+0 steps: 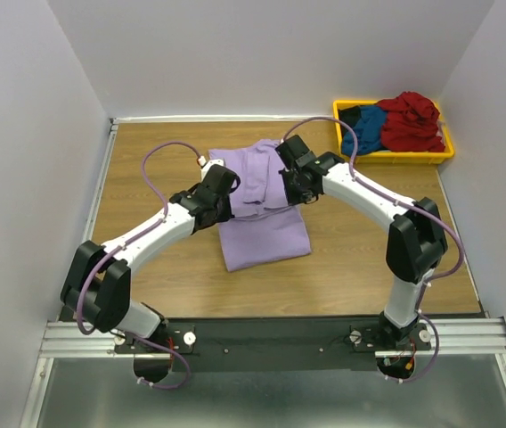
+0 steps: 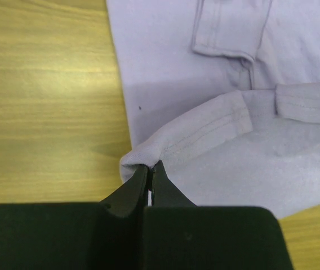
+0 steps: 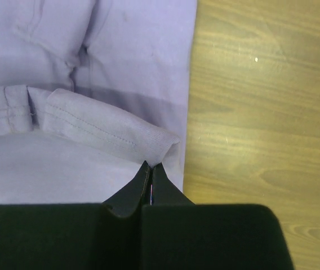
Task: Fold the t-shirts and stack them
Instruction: Fold the tshirt
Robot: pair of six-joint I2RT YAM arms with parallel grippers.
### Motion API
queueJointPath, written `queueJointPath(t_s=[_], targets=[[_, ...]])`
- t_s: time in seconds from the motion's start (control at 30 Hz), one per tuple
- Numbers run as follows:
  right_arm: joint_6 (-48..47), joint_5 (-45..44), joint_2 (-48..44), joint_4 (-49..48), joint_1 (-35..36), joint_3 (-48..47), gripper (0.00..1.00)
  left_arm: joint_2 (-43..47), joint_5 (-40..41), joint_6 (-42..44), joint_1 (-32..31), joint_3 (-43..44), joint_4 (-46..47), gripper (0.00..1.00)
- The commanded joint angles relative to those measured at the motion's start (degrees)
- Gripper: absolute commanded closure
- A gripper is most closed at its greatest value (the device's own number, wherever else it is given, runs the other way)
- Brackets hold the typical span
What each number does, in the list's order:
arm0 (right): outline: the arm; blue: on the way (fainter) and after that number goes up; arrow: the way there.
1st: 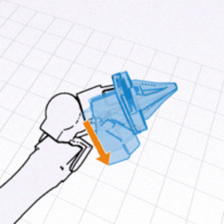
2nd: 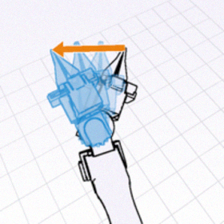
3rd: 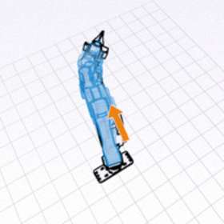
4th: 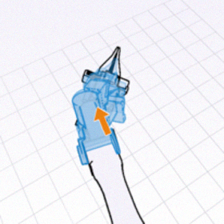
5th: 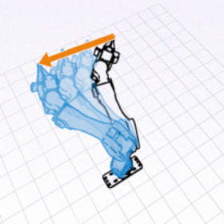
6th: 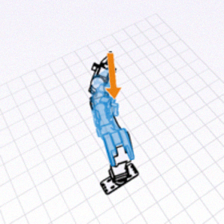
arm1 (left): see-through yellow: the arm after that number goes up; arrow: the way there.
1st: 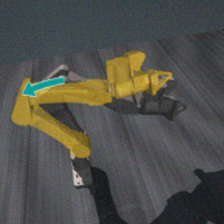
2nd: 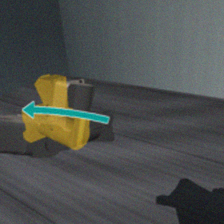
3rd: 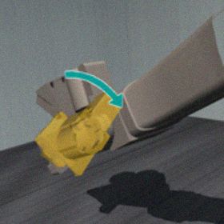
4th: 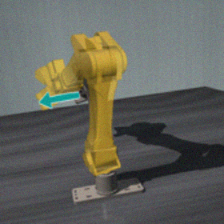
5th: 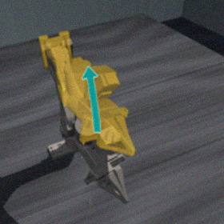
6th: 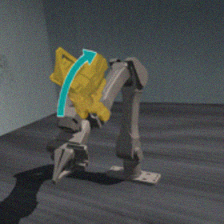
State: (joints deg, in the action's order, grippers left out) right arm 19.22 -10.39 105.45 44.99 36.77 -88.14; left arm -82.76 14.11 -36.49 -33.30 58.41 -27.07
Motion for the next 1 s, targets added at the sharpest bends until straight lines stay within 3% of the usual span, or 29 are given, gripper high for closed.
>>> queueJointPath(t_s=[0.0, 0.7, 0.83, 0.87, 0.93, 0.97], targets=[[-2.43, -2.26, 2.57, -1.92, -1.26, -3.7, 0.99, -1.87, 3.38, 2.74, 1.57, 0.65, 4.48, 1.0], [-4.02, -1.91, 10.47, -10.1, -5.92, -3.36, 0.97, -13.29, 6.11, 5.38, 4.47, 0.74, 16.17, 0.99], [-4.11, -1.74, 11.62, -10.1, -5.84, -3.79, 0.87, -14.53, 6.02, 5.82, 4.47, 0.83, 16.35, 0.79], [-4.02, -1.21, 11.45, -10.1, -5.84, -3.8, 0.8, -14.36, 5.84, 5.9, 4.47, 0.83, 16.35, 0.65], [-3.67, 0.01, 10.14, -10.1, -5.84, -3.36, 0.7, -13.13, 5.49, 6.61, 4.47, 0.83, 16.35, 0.5], [-3.67, 0.54, 9.61, -10.1, -5.84, -3.1, 0.68, -12.52, 5.75, 6.35, 4.47, 0.91, 16.09, 0.47]])
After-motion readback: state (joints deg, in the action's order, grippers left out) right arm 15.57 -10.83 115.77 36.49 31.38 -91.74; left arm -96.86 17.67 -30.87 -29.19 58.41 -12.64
